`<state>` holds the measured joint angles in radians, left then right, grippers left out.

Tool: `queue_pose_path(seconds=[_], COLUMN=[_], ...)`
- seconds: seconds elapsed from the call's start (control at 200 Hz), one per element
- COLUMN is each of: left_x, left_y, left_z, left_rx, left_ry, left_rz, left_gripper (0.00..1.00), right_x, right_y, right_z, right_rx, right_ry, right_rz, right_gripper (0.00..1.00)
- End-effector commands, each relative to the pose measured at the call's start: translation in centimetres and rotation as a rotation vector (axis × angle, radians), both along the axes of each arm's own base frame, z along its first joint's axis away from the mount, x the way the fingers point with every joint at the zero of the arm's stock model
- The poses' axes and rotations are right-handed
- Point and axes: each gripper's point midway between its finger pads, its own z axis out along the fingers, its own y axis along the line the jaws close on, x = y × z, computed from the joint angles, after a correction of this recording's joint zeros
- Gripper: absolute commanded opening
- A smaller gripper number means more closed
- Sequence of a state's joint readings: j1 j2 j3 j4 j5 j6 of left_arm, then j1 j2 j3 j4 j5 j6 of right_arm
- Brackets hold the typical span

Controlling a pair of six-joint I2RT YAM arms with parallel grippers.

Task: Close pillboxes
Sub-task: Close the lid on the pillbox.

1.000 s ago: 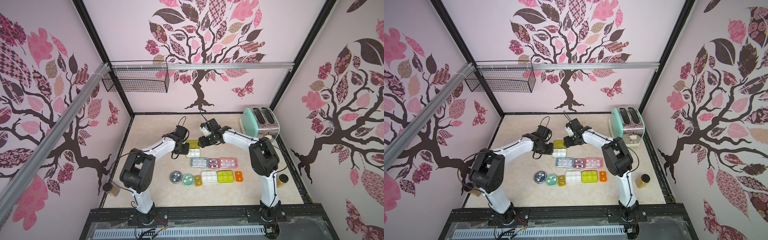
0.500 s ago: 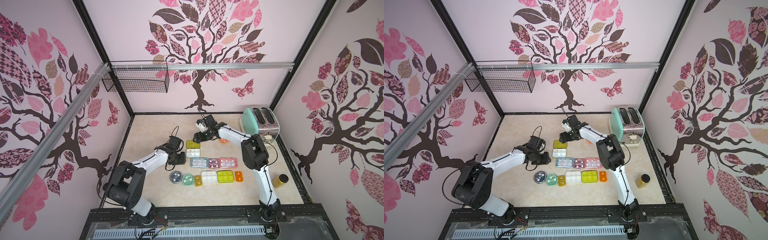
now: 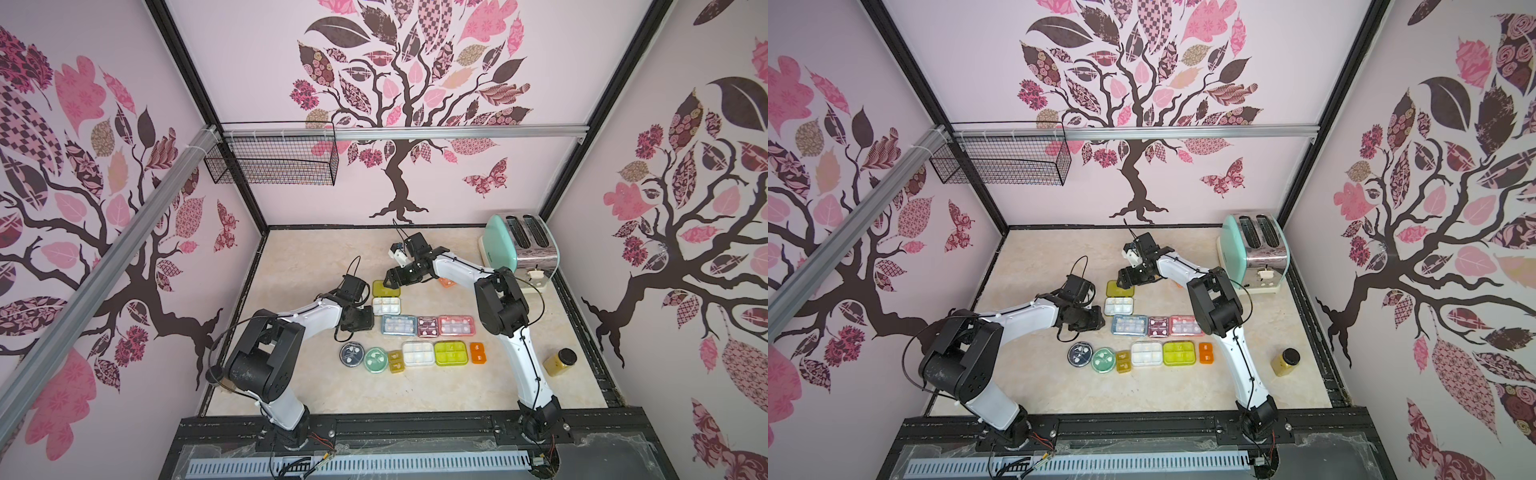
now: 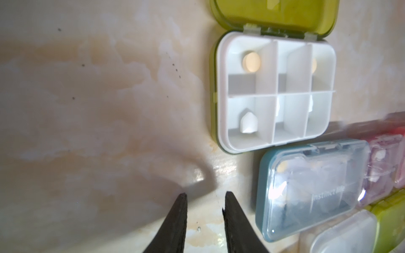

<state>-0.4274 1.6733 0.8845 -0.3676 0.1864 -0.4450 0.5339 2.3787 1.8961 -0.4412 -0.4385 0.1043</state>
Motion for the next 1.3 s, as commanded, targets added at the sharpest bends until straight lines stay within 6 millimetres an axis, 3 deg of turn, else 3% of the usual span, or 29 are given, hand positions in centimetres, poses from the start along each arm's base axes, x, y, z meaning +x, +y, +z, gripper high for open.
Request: queue_pose_path(seconds=[0.0,0.255,0.505,1.296], left_x=[0.6,1.4,1.4,1.6], left_y=[0.3,0.2,0.2,-0.3], left_z=[-1.2,-1.7,-2.6,-2.2], left_rx=[0.038,0.056,0.062,0.043], left_ry=[0.004,-0.001,0.005,0.004], left_rz=[0.012,0.009,0.004,-0.018], left_gripper=[0.31,0.30,0.29,0.28], right_x=[0.0,-0.5,-0.7,-1.1], right_y=[0.3,0.5,0.8,1.5], right_z=[-0.5,-1.0,0.0,5.3], right_rx=[0.015,0.024,0.046,0.134], right_ry=[0.025,0.049,0.049,-0.001], right_rz=[0.016,0.028,0.038,0.069], right_gripper=[0.77,0.75,0.74,0.74])
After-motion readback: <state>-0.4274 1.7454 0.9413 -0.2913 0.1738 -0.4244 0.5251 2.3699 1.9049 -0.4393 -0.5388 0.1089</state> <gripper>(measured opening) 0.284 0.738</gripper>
